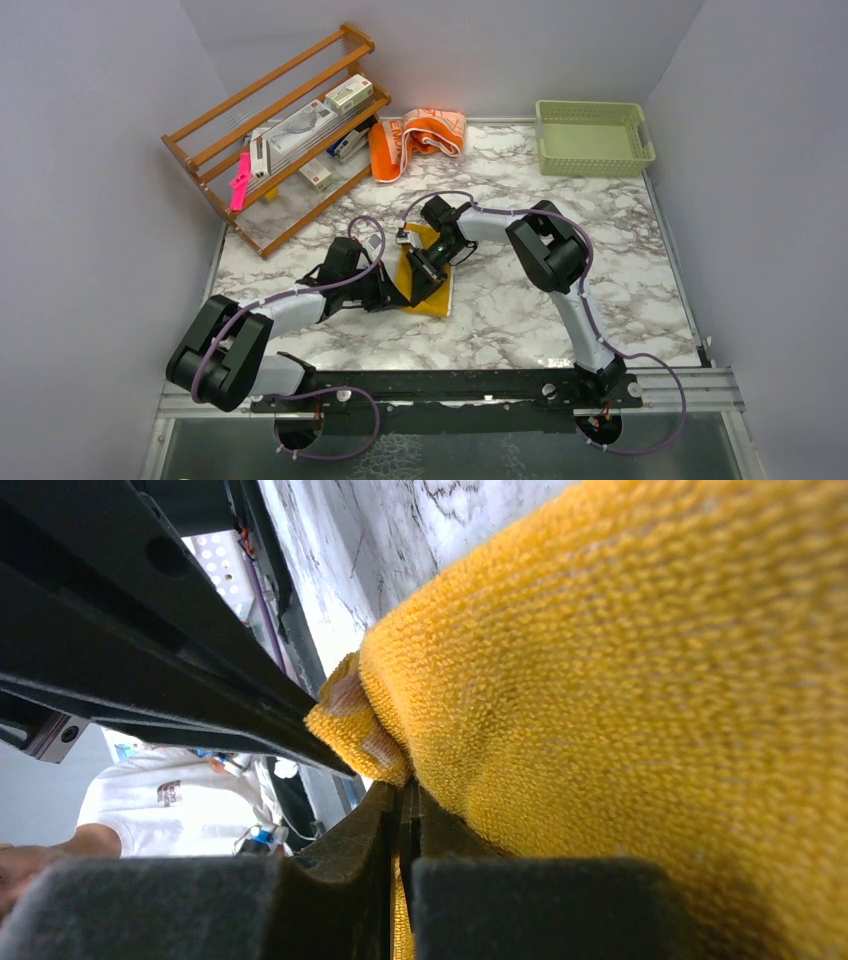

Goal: Roll the towels
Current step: Roll the towel at the center of the board.

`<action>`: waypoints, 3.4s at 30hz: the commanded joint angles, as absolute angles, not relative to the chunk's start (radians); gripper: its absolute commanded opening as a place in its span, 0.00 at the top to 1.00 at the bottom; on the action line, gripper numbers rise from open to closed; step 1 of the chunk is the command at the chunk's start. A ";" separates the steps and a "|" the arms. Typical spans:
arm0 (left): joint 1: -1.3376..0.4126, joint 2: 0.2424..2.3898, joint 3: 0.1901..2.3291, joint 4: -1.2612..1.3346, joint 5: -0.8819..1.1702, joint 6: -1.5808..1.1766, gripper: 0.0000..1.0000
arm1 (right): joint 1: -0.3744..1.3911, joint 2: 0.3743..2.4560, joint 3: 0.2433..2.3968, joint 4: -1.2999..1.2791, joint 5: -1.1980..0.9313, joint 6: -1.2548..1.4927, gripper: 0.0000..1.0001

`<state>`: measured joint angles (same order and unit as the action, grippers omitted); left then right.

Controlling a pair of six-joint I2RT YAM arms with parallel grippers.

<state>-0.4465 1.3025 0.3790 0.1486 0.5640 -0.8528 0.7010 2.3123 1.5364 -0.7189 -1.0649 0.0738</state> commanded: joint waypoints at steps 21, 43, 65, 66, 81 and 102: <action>-0.399 1.422 0.394 0.205 0.467 -0.780 1.00 | 0.714 1.946 1.449 -0.603 -0.620 -0.016 0.64; -0.378 1.431 0.397 0.146 0.465 -0.747 1.00 | 1.006 1.634 0.969 -0.188 -0.349 -0.177 0.84; -0.330 1.413 0.403 0.091 0.487 -0.684 1.00 | 0.865 1.723 1.034 -0.385 -0.313 -0.122 0.95; -0.330 1.412 0.403 0.092 0.489 -0.684 1.00 | 0.865 1.729 1.039 -0.393 -0.317 -0.127 0.95; -0.330 1.414 0.428 0.085 0.504 -0.684 1.00 | 1.106 1.711 1.101 -0.344 0.033 -0.221 0.64; -0.328 1.433 0.465 0.070 0.536 -0.678 1.00 | 1.122 1.894 1.128 -0.330 0.110 -0.220 0.66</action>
<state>-0.3405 1.4254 0.4511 0.1200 0.5724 -0.7147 1.1202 1.8328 1.1206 -0.3477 0.0929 -0.2470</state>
